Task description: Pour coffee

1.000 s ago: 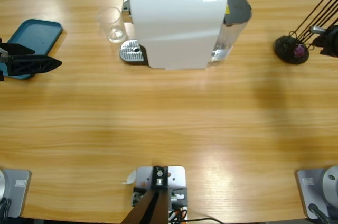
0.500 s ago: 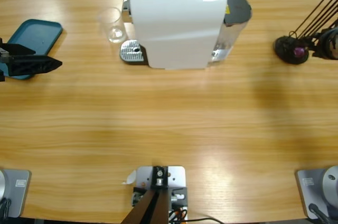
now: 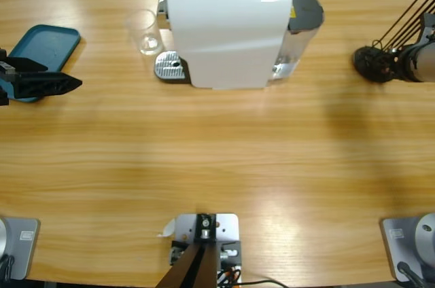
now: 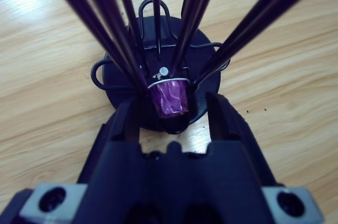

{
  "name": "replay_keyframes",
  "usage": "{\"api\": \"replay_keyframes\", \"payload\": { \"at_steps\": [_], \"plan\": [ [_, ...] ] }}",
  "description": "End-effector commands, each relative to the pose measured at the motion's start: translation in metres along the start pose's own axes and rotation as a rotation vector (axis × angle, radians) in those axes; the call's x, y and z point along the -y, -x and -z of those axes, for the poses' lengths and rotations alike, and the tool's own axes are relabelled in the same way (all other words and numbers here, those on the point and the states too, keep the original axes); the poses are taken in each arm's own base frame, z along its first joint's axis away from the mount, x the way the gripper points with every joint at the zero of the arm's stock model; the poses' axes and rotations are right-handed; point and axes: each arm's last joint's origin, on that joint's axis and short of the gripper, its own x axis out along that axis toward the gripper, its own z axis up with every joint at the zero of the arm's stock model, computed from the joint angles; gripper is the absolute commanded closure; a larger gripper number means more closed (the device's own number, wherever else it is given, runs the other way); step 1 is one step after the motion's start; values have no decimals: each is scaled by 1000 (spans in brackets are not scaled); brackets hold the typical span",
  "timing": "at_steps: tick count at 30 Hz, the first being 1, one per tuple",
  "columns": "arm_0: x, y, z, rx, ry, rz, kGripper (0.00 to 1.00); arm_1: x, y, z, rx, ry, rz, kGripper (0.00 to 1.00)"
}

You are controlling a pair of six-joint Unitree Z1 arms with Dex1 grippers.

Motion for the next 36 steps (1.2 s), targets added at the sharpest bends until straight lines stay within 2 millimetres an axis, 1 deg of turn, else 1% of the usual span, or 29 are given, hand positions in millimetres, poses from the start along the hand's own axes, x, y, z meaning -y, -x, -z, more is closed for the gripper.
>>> {"api": "replay_keyframes", "payload": {
  "at_steps": [1, 4, 6, 7, 9, 10, 11, 12, 28, 32, 36],
  "plan": [
    [-3, -14, 8, -58, 13, -3, 9, 1, -11, 8, -39, -7, 15, 538],
    [-3, -14, 8, -59, 13, -3, 9, 1, -12, 8, -40, -6, 17, 543],
    [-3, -14, 8, -59, 13, -3, 9, 2, -11, 8, -37, -7, 19, 786],
    [-3, -14, 8, -58, 13, -3, 9, 2, -10, 8, -35, -7, 18, 800],
    [-3, -14, 8, -58, 13, -3, 9, 2, -10, 8, -34, -7, 20, 917],
    [-3, -14, 8, -58, 13, -3, 9, 2, -10, 8, -33, -8, 21, 921],
    [-3, -14, 8, -58, 13, -3, 9, 2, -10, 8, -33, -8, 21, 973],
    [-3, -14, 8, -58, 13, -3, 9, 3, -10, 8, -33, -8, 23, 1000],
    [-3, -14, 8, -59, 12, -2, 9, 4, -13, 11, -33, -5, 51, 1000],
    [-3, -14, 8, -58, 12, -2, 9, 5, -10, 9, -21, -7, 57, 1000],
    [-3, -14, 8, -58, 11, -1, 9, 7, -2, 6, 4, -6, 49, 1000]
  ]
}}
